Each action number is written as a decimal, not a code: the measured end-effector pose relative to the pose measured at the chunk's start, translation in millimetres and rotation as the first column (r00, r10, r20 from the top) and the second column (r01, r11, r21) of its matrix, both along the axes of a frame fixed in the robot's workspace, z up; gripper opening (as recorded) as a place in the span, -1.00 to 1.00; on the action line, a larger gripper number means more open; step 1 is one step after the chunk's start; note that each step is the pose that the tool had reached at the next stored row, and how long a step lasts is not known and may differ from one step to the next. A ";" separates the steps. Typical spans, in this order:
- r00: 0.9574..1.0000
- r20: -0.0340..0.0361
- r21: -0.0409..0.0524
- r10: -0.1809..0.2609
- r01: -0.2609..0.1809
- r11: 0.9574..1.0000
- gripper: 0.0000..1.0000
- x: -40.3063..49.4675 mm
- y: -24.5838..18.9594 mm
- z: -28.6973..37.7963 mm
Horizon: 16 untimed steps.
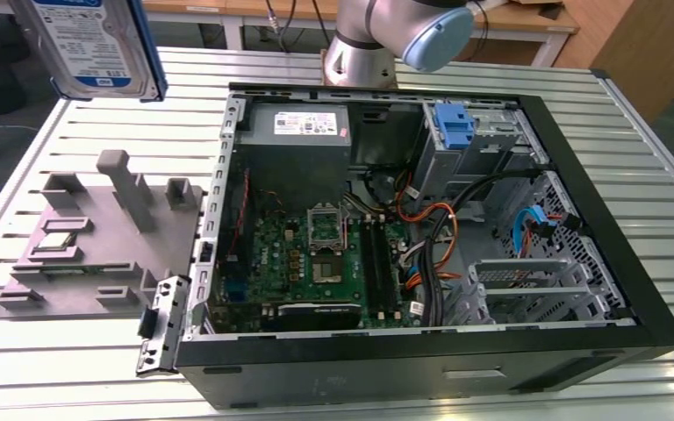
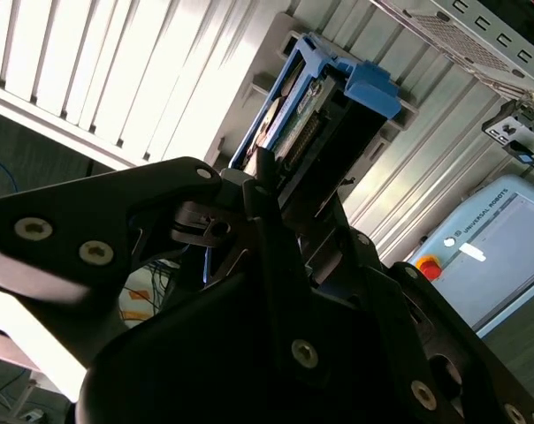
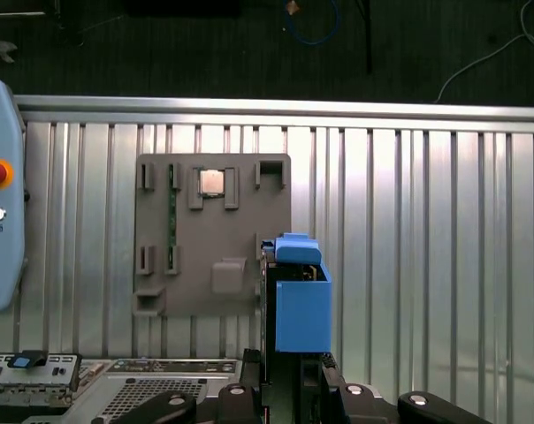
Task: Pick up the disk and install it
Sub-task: 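Pick up the disk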
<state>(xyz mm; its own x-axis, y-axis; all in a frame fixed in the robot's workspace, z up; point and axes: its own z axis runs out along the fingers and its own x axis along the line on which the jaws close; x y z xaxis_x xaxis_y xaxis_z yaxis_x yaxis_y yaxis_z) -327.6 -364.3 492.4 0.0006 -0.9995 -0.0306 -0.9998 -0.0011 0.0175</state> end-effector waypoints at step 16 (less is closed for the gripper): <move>1.000 0.000 0.000 0.000 0.000 1.000 -0.30 7.1 0.0 0.0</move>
<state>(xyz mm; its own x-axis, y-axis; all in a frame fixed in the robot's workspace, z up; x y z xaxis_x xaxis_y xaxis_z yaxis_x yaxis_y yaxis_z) -320.5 -364.3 492.4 0.0007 -0.9995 -0.0306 -0.9998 -0.0012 0.0175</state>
